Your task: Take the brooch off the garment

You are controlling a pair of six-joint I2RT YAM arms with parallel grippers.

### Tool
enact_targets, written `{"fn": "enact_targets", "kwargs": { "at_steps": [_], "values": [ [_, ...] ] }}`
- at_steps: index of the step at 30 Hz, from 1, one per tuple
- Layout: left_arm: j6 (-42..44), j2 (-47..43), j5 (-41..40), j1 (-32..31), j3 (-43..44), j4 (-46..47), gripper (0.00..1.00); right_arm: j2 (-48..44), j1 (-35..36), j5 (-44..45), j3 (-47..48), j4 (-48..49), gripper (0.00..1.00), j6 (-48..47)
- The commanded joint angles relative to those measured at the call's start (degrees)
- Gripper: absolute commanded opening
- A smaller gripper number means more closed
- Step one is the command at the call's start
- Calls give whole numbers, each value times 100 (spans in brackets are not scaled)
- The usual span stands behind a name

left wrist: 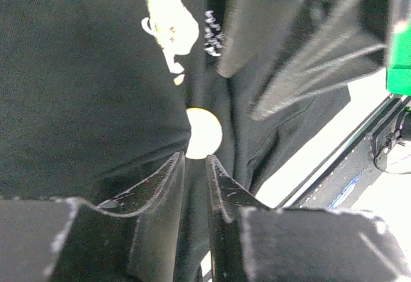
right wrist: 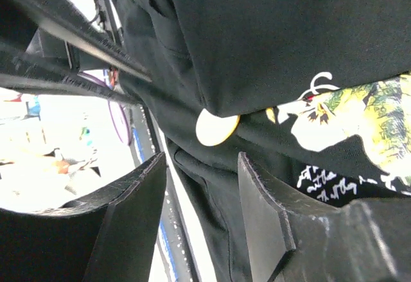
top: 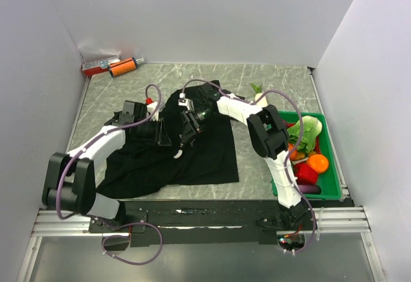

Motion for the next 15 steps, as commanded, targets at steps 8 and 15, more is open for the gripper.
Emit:
{"fn": "enact_targets", "kwargs": {
  "at_steps": [8, 15],
  "values": [
    [92, 679, 779, 275, -15, 210, 7, 374, 120, -580, 324, -99, 54, 284],
    [-110, 943, 798, 416, -85, 412, 1, 585, 252, -263, 184, 155, 54, 653]
  ]
}}
